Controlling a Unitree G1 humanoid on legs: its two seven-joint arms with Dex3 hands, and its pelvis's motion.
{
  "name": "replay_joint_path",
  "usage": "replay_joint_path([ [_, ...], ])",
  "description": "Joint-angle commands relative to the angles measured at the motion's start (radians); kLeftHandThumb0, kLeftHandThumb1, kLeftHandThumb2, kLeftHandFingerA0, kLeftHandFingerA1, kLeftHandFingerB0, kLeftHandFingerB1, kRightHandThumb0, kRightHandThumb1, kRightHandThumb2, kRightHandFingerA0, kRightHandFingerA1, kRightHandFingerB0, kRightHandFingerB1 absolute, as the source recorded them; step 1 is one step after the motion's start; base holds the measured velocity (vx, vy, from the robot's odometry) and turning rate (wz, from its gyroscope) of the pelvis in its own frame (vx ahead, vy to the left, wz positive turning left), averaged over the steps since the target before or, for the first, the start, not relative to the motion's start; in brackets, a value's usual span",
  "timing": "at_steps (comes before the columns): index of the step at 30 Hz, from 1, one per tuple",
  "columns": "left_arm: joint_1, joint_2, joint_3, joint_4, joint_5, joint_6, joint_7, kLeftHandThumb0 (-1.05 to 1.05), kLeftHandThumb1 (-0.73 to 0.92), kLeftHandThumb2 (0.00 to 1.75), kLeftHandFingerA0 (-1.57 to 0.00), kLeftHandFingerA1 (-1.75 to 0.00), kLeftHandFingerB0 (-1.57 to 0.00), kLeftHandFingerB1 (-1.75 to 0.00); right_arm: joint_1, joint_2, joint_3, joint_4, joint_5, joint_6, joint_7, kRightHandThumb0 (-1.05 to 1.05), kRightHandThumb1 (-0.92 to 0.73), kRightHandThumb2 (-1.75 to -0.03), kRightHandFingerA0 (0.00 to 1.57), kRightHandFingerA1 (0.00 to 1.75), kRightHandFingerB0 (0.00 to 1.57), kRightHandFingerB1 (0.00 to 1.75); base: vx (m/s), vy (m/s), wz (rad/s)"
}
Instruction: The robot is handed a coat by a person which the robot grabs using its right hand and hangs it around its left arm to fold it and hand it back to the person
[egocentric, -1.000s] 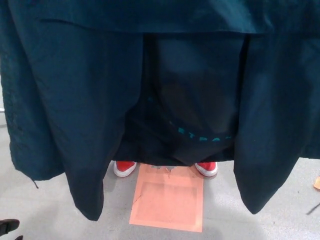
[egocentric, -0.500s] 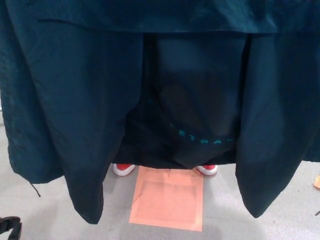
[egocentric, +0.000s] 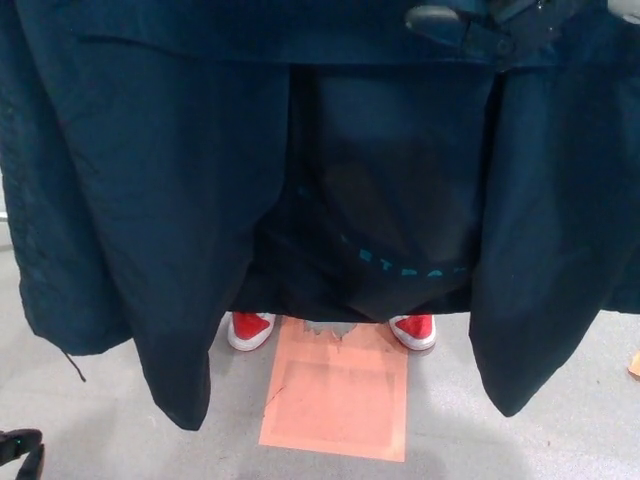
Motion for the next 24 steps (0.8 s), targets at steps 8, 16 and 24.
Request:
replay_joint_path([
  [8,-0.01,0.014,0.065,0.003,-0.072,0.013,-0.058,-0.71,0.69,1.03,-0.03,-0.4,-0.03,-0.32,-0.267,-0.007,0.069,0.236,0.149,0.292,0.616,-1.04,-0.69,-1.02,0.0,0.01,0.0,0.0,0.0,0.0,0.0],
  [16,-0.003,0.012,0.058,0.001,-0.057,-0.014,-0.072,-0.81,0.73,1.04,-0.08,-0.38,-0.07,-0.29,-0.311,0.002,0.286,0.247,-0.182,0.147,0.463,-0.89,-0.66,-0.62,0.03,0.28,0.0,0.12,0.0,0.0,0.0],
  [24,-0.003,0.01,0.068,-0.009,-0.067,-0.012,-0.078,-0.76,0.7,1.03,-0.14,-0.46,0.0,-0.38,-0.325,0.026,0.491,0.233,-0.438,0.145,0.357,-0.92,-0.51,-0.95,0.0,0.12,0.0,0.0,0.0,0.0,0.0],
])
